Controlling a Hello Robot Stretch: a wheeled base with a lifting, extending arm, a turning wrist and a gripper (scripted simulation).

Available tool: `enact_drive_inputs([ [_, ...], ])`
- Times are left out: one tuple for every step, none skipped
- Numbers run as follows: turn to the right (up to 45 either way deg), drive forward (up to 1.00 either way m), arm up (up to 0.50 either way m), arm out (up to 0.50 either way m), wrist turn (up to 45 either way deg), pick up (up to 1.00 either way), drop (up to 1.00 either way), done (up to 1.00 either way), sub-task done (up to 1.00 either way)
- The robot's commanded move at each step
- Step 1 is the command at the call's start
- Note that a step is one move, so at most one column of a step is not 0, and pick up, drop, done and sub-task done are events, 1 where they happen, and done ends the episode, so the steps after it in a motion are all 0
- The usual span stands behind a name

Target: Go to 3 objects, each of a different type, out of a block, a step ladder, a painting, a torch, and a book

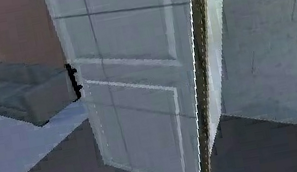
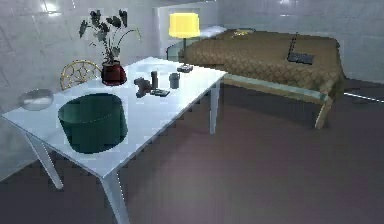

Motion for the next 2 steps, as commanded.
enact_drive_inputs([
  [-45.0, 0.00, 0.00, 0.00, 0.0, 0.00, 0.00, 0.00, 0.00],
  [-12.0, 0.00, 0.00, 0.00, 0.0, 0.00, 0.00, 0.00, 0.00],
])
